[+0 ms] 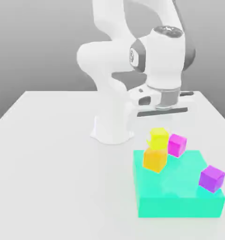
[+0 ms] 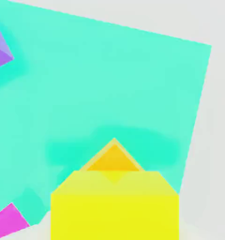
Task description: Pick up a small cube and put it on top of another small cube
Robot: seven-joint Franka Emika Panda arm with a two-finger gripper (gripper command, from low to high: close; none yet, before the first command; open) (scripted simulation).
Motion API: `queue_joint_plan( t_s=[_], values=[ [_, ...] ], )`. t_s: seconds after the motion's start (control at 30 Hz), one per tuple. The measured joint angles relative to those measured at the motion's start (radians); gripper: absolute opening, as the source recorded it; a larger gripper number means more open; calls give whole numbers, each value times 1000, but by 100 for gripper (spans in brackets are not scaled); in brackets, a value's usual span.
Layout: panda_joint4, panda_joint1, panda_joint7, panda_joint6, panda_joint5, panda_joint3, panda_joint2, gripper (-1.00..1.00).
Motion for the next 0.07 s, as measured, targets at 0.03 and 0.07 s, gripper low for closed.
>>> queue_joint_plan(
  t_s=[0.03,0.07],
  values=[
    [0,0,0,0,0,0,0,100],
    [0,0,0,0,0,0,0,100]
  ],
)
